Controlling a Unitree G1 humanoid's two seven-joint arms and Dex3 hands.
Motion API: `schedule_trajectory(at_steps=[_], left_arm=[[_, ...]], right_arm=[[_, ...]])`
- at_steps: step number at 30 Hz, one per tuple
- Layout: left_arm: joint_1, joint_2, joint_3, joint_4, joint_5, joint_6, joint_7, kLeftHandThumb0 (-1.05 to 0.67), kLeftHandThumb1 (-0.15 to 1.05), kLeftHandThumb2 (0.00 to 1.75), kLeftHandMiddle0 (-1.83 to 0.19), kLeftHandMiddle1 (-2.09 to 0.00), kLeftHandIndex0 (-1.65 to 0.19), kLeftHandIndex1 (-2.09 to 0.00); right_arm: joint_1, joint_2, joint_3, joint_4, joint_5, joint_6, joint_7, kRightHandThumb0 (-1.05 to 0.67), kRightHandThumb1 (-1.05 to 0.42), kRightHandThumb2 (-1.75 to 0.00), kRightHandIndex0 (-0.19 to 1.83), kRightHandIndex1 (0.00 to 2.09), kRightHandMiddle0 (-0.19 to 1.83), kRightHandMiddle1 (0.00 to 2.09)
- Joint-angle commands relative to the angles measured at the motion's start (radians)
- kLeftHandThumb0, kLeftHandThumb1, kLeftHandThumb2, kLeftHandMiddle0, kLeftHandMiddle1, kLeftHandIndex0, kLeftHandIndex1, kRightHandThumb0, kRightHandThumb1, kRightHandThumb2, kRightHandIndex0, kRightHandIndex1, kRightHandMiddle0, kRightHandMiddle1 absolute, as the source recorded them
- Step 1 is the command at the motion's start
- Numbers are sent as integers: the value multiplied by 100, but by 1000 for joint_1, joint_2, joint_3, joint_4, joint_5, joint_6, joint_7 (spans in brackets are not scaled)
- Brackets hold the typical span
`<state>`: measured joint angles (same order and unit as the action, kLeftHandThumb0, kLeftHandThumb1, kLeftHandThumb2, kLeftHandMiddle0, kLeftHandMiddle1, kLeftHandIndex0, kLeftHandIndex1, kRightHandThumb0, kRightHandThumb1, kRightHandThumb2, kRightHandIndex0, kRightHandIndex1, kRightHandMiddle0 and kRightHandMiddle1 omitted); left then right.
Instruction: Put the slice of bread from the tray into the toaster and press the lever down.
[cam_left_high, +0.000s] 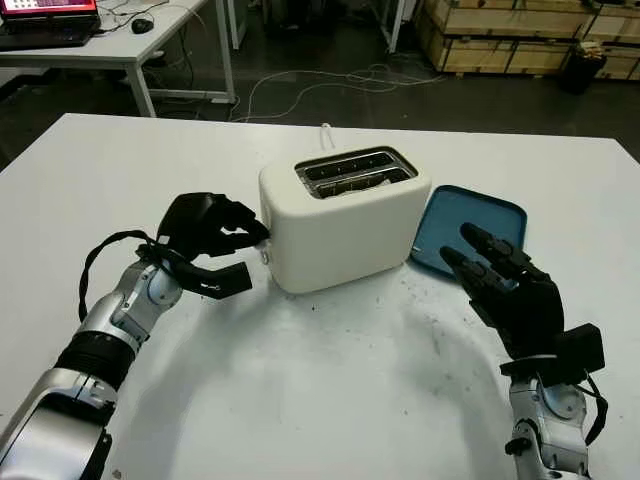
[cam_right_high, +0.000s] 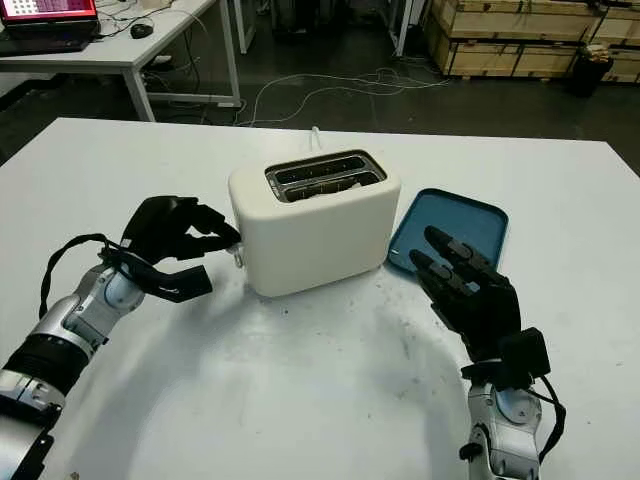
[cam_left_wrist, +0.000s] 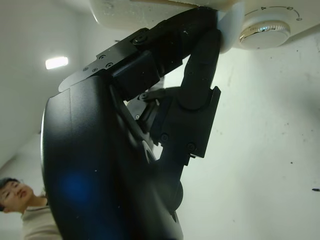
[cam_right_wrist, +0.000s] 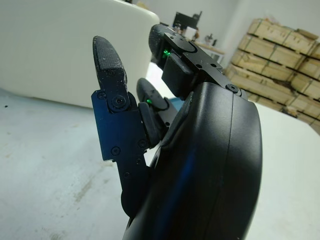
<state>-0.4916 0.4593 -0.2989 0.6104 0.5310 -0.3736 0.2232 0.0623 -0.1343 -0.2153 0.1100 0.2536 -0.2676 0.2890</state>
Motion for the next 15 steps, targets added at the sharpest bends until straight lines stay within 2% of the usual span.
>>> schedule_trajectory(at_steps=[1, 2, 3, 5, 7, 13, 15], left_arm=[[87, -213, -152, 114, 59, 104, -85, -34, 92, 1, -65, -153, -120, -2], [88, -244, -173, 171, 71, 129, -85, -34, 92, 1, -67, -142, -118, -1], [90, -267, -192, 219, 81, 144, -81, -36, 92, 5, -70, -122, -117, -1], [106, -316, -228, 317, 103, 151, -50, -35, 90, 4, -76, -116, -118, -2], [111, -340, -247, 354, 107, 166, -68, -37, 91, 4, -75, -114, -117, -1], [117, -302, -234, 298, 94, 132, -47, -39, 92, 4, -68, -130, -118, -2], [130, -276, -223, 237, 82, 127, -52, -38, 92, 6, -65, -134, -118, -1]], right_arm=[[8, -9, -6, -34, 6, -8, 2, -51, -92, -4, 76, 0, 72, 0], [8, -9, -7, -33, 9, -9, 3, -52, -92, -4, 76, 0, 73, 0], [8, -9, -8, -31, 11, -10, 4, -51, -92, -3, 76, 0, 73, 0], [5, -12, -9, -25, 9, -9, 3, -50, -92, -3, 77, 1, 73, 0], [-2, -17, -8, -20, -1, -1, -4, -49, -92, -3, 77, 1, 73, 0], [-17, -10, 4, -12, 9, 9, 4, -50, -92, -2, 76, 0, 73, 0], [-20, -6, 6, -10, 22, 12, 15, -50, -92, -2, 76, 0, 72, 0]])
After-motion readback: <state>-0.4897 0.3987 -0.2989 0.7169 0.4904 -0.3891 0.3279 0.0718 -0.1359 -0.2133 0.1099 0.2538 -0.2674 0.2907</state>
